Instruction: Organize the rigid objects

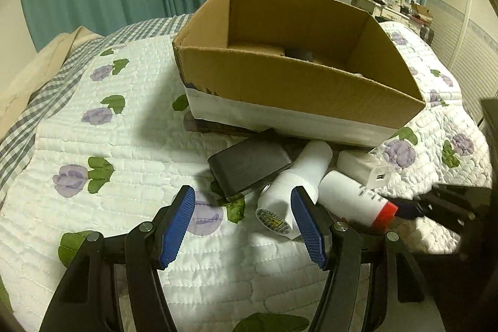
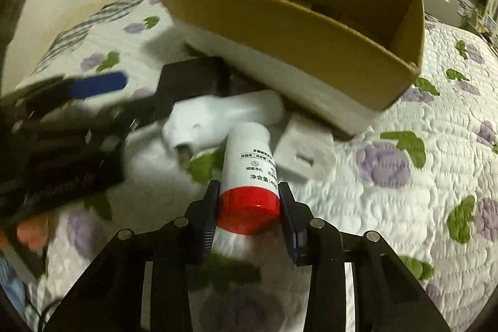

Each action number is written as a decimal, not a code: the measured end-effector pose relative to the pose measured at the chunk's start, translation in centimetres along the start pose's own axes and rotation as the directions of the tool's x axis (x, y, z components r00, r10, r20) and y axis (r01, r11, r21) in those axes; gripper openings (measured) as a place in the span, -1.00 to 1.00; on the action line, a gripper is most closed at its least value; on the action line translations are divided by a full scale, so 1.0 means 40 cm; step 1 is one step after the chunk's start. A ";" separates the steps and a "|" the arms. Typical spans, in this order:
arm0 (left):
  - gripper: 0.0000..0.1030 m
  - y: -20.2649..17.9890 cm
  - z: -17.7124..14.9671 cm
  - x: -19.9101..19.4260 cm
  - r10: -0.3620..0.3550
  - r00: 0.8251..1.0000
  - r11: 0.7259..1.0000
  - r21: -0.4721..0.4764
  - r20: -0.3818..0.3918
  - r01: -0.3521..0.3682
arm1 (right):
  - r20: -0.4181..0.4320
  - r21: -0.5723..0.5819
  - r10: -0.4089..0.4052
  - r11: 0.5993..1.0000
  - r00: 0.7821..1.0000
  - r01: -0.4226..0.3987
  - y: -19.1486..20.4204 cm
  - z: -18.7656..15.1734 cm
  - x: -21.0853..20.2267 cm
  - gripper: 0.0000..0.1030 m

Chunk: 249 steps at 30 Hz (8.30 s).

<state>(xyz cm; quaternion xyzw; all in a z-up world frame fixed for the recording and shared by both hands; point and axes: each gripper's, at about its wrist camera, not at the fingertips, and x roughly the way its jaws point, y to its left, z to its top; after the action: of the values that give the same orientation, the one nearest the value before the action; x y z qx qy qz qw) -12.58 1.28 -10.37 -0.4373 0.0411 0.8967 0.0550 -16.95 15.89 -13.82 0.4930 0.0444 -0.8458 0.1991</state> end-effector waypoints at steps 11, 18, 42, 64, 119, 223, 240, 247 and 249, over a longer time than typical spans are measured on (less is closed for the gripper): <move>0.30 -0.008 0.003 0.022 -0.029 0.999 0.999 0.018 -0.026 0.030 | 0.113 -0.020 -0.044 0.999 0.993 0.047 0.002 -0.024 -0.105 -0.31; 0.25 -0.085 0.018 0.065 -0.052 0.998 0.991 0.120 -0.034 0.056 | 0.179 0.077 -0.071 0.995 0.981 0.058 -0.059 0.006 -0.156 -0.31; 0.02 -0.085 -0.017 0.066 -0.077 0.991 0.988 0.127 -0.111 0.091 | 0.168 0.115 -0.064 0.992 0.984 0.045 -0.093 0.001 -0.164 -0.31; 0.02 -0.044 0.327 -0.103 -0.041 0.990 0.997 0.063 0.138 0.033 | 0.388 0.065 -0.149 0.989 0.910 0.134 -0.105 0.234 -0.346 -0.31; 0.42 0.074 0.122 -0.213 0.062 0.959 0.994 -0.106 0.278 -0.033 | 0.299 0.112 -0.196 0.979 0.934 0.170 -0.038 0.087 -0.259 0.85; -0.04 -0.083 0.373 0.066 0.003 0.983 0.993 0.114 0.181 -0.024 | 0.368 0.062 -0.175 0.985 0.913 0.163 -0.166 0.330 -0.233 -0.22; 0.34 0.027 0.376 -0.055 0.070 0.948 0.997 0.011 0.309 -0.078 | 0.338 0.086 -0.159 0.987 0.928 0.138 -0.140 0.419 -0.093 -0.22; 0.34 0.030 0.372 -0.040 0.075 0.946 0.996 0.014 0.316 -0.084 | 0.394 0.086 -0.182 0.983 0.901 0.161 -0.135 0.423 -0.098 0.36; 0.34 0.030 0.374 -0.054 0.066 0.946 0.997 0.013 0.317 -0.074 | 0.402 0.098 -0.192 0.981 0.895 0.167 -0.136 0.418 -0.127 0.36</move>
<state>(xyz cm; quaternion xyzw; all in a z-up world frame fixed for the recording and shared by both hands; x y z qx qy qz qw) -23.08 1.80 0.53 -0.2854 0.0583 0.9560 0.0344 -30.46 17.83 -1.60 0.3045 0.0210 -0.9459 0.1100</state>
